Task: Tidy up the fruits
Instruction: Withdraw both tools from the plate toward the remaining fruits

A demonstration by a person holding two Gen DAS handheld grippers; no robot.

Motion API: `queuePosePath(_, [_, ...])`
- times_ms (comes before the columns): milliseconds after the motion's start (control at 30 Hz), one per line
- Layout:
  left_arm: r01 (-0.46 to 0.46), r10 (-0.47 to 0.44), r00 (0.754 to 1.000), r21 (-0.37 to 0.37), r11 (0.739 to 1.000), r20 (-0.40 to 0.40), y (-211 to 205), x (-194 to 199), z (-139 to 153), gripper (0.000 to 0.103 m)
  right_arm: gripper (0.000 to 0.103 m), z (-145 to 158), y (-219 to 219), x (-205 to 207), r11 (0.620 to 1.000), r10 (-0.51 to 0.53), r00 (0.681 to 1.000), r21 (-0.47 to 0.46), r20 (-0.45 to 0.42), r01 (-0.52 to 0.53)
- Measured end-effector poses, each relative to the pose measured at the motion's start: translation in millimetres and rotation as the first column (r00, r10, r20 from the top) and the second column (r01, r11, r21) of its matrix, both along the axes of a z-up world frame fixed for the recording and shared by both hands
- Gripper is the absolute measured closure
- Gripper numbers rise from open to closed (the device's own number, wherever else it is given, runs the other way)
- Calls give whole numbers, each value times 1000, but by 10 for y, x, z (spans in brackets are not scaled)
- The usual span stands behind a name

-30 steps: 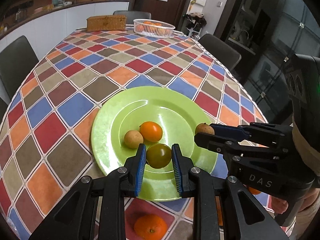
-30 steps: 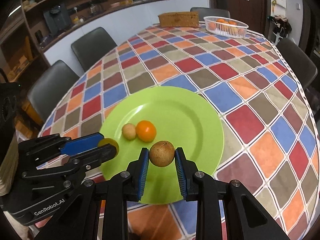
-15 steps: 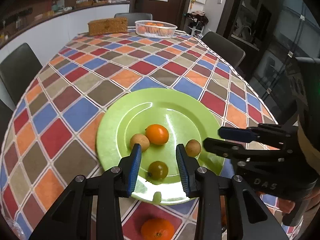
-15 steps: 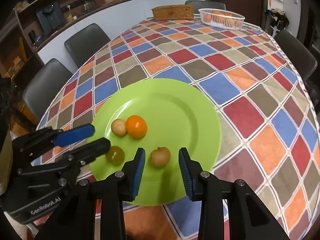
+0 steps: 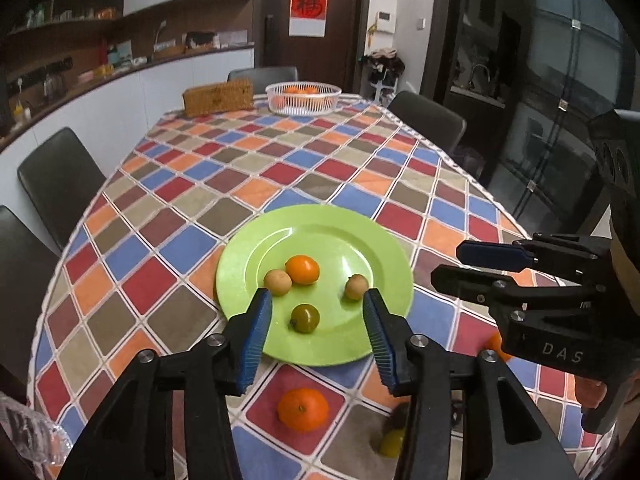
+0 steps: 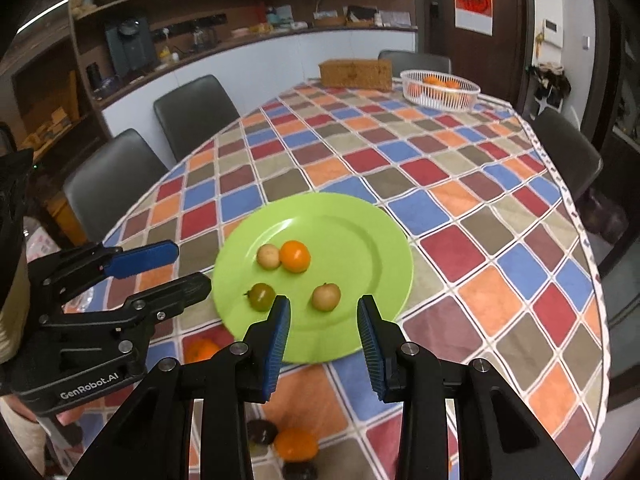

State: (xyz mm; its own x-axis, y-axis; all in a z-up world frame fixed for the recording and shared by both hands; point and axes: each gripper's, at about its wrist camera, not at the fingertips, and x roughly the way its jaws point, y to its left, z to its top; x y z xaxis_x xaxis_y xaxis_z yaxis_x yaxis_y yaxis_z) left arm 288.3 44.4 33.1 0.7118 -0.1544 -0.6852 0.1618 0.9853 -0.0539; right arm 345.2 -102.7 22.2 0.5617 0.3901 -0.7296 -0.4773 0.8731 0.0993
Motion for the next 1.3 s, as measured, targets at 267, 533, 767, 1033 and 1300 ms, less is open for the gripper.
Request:
queuePosePath(267, [7,-11,996,42,999,87,-101,-420,207,35,67,88,-91,-431,999,31,998,13,49,-32])
queuePosePath(533, [34,-46,992,101,994,114,-228,-832,106,31,57,46,-224,-805,1000,13,993,-8,116,-12])
queuePosePath(767, [72,-82,991,88,993,109,-309,-1087,-61,31,57,-6,-317,-1100,1000,9,986,-14,166,-7])
queuePosePath(1033, [126,-140,981,105,986,138,-355,-1221,-237,31,57,-134,-337,-1335,999,17,979,-46,201,-8])
queuePosePath(1300, [199,-215,971,138,970,107,-446,-1241,-470,31,57,-339,-325,-1394,996,44,983,-83,177,-30])
